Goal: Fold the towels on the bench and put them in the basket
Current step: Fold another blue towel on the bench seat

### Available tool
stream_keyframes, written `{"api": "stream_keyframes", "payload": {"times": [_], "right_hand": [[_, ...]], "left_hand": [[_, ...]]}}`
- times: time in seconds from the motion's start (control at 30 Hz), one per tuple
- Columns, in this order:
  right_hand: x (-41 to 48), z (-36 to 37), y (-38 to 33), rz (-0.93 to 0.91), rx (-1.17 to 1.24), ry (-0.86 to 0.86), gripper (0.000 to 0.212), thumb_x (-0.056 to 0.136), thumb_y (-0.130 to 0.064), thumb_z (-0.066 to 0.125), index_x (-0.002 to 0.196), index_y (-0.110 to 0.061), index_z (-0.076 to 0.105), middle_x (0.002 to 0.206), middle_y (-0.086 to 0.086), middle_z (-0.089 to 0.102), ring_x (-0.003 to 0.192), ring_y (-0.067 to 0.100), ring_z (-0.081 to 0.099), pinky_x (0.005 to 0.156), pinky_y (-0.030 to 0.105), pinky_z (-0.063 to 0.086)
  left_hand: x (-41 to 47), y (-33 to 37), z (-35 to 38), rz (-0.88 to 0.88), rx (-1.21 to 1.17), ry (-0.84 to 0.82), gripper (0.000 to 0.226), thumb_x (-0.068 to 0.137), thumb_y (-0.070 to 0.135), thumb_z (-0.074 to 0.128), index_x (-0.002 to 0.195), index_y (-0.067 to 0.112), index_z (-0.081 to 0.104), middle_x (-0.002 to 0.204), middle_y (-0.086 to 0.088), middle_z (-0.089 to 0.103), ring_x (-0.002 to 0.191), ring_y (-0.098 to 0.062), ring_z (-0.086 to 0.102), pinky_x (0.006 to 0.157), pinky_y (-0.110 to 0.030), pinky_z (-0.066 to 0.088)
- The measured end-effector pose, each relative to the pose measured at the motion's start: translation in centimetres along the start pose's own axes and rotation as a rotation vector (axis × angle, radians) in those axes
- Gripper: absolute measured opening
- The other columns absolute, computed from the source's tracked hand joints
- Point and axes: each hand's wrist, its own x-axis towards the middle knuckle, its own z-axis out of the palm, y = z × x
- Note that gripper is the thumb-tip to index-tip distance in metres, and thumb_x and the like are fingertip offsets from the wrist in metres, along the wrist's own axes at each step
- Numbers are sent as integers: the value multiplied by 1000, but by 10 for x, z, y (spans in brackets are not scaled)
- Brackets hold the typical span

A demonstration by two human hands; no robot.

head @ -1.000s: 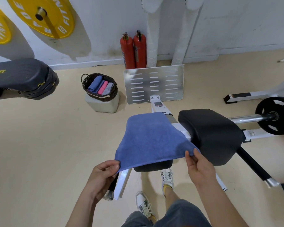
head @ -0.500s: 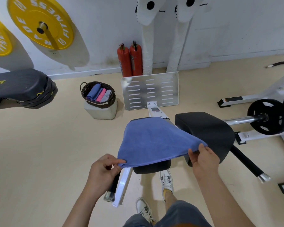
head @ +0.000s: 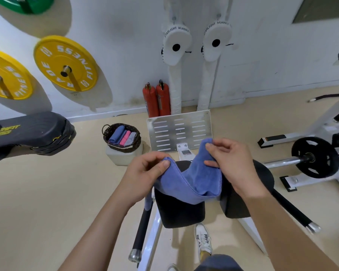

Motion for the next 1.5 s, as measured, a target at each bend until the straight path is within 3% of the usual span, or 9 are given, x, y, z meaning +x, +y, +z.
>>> {"api": "stream_keyframes", "payload": {"times": [0.33,0.57,0.73,0.87,1.0,1.13,1.2,1.33,1.5], "right_hand": [[-34,2,-64,-229,-238,-256,22,88,-13,66,86,-34,70,81,-11,74,76,-1,69,71,13,55],[-36,-3,-72,-258,-305,-347,13,86,-12,68,95,-21,71,79,-3,75,78,5,71,75,23,53],[-35,-6,-82,-311,-311,-433,18,85,-7,68,82,-20,56,69,5,73,63,8,66,69,28,50],[-34,-5,-87,-370,-388,-507,21,84,-9,70,74,-23,57,63,7,68,61,8,61,70,28,48],[-35,-15,-98,-430,-481,-665,5,87,-27,66,92,-25,69,98,-8,68,96,3,62,85,23,51],[-24,-34,-95,-350,-1095,-817,35,72,-62,67,101,-43,65,140,-24,30,133,-4,18,105,27,31],[-20,-31,-89,-436,-1277,-784,22,74,-56,71,87,-39,65,135,-18,39,128,4,26,101,30,38],[-16,-29,-95,-434,-1127,-670,28,80,-42,72,57,-33,61,88,-8,62,76,7,56,63,26,46],[2,-25,-97,-360,-806,-599,17,80,-33,74,67,-22,74,80,-9,70,62,-2,53,63,13,37]], "left_hand": [[7,53,25,140,-77,175,19,77,1,73,81,19,76,74,12,73,73,4,63,68,-9,46],[6,62,23,227,-62,252,19,72,3,78,74,21,73,74,12,71,73,0,65,69,-13,49],[9,63,13,272,-113,122,16,70,6,76,71,22,73,96,6,72,97,-12,66,86,-29,52],[11,67,5,229,-232,-35,19,68,0,75,68,18,71,85,-6,74,83,-18,70,75,-25,53],[10,69,0,248,-317,91,16,59,1,80,65,14,72,76,-9,73,72,-19,68,66,-24,53],[9,70,-11,232,-355,147,17,59,3,80,62,18,73,74,-3,73,69,-16,67,60,-24,52],[7,72,-14,226,-330,161,16,61,2,77,61,16,72,72,-1,72,66,-13,66,56,-20,50],[12,61,-25,195,-262,291,22,75,-10,68,67,11,67,66,6,70,62,-6,63,53,-15,47],[41,26,-32,64,-316,391,20,84,-2,63,70,12,62,63,6,66,60,-8,58,59,-25,47]]}}
